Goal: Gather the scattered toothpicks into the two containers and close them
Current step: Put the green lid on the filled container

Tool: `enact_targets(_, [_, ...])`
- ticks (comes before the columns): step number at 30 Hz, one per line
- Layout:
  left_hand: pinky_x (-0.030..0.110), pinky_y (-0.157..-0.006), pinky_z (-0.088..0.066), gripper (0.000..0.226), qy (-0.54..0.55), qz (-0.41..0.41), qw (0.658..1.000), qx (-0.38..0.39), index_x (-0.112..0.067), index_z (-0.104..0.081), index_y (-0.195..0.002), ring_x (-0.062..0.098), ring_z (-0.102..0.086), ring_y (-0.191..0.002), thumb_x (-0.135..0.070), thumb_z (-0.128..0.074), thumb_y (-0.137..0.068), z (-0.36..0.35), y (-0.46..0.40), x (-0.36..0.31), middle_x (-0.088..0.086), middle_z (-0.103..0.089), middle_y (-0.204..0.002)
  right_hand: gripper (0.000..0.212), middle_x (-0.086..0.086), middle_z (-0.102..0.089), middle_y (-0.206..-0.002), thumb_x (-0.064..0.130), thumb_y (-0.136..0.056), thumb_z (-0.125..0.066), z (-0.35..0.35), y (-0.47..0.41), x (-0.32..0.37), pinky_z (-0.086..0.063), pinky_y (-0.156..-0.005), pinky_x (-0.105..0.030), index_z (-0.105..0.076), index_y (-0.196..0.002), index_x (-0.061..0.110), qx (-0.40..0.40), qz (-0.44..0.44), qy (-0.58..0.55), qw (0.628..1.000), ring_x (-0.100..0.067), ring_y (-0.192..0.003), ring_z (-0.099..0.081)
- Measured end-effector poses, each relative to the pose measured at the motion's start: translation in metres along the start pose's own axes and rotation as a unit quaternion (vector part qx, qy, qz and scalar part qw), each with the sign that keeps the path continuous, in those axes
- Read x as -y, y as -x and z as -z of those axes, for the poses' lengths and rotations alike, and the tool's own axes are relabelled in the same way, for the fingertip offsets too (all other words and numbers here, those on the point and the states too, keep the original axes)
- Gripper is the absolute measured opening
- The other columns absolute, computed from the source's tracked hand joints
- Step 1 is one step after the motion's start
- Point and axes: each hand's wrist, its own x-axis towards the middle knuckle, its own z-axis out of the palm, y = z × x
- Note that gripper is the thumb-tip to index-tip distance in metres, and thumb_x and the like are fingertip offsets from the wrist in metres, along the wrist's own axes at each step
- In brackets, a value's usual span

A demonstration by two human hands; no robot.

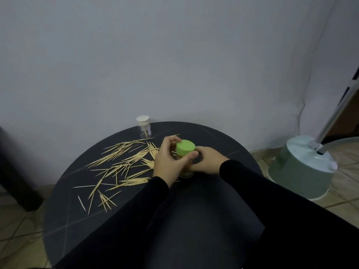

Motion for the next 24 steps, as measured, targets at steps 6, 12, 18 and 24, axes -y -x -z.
enact_targets(6, [0.010, -0.071, -0.044, 0.041, -0.067, -0.001, 0.998, 0.005, -0.029, -0.055, -0.102, -0.001, -0.055, -0.097, -0.033, -0.082, -0.071, 0.004, 0.001, 0.006, -0.017, -0.058, -0.102, 0.054, 0.004, -0.061, -0.110, 0.037, -0.075, -0.076, 0.000, -0.002, -0.001, -0.044, -0.074, -0.024, -0.058, -0.122, 0.018, -0.007, -0.002, 0.020, 1.000, -0.011, -0.096, -0.056])
enact_targets(12, [0.010, -0.079, -0.047, 0.042, -0.071, 0.015, 0.996, 0.044, -0.034, -0.066, -0.109, 0.000, -0.058, -0.100, -0.034, -0.083, -0.070, 0.006, -0.002, 0.008, -0.015, -0.065, -0.106, 0.048, 0.004, -0.062, -0.106, 0.032, -0.076, -0.077, 0.000, -0.001, 0.000, -0.047, -0.082, -0.028, -0.059, -0.118, 0.018, -0.006, 0.004, 0.010, 1.000, -0.014, -0.098, -0.058])
enact_targets(18, [0.013, -0.080, -0.049, 0.048, -0.053, 0.022, 0.996, 0.072, -0.029, -0.069, -0.111, 0.000, -0.061, -0.099, -0.032, -0.085, -0.066, 0.011, -0.003, 0.010, -0.013, -0.068, -0.106, 0.052, 0.006, -0.062, -0.108, 0.032, -0.073, -0.080, -0.003, 0.001, -0.002, -0.046, -0.085, -0.027, -0.060, -0.119, 0.018, -0.015, 0.006, 0.007, 1.000, -0.011, -0.100, -0.057])
enact_targets(24, [0.018, -0.078, -0.050, 0.044, -0.073, 0.027, 0.993, 0.092, -0.029, -0.064, -0.111, 0.002, -0.060, -0.097, -0.033, -0.082, -0.071, 0.011, 0.000, 0.005, -0.015, -0.065, -0.108, 0.053, 0.005, -0.061, -0.108, 0.029, -0.075, -0.079, -0.007, 0.008, 0.004, -0.045, -0.083, -0.027, -0.058, -0.122, 0.018, -0.035, 0.007, 0.003, 0.999, -0.012, -0.099, -0.057])
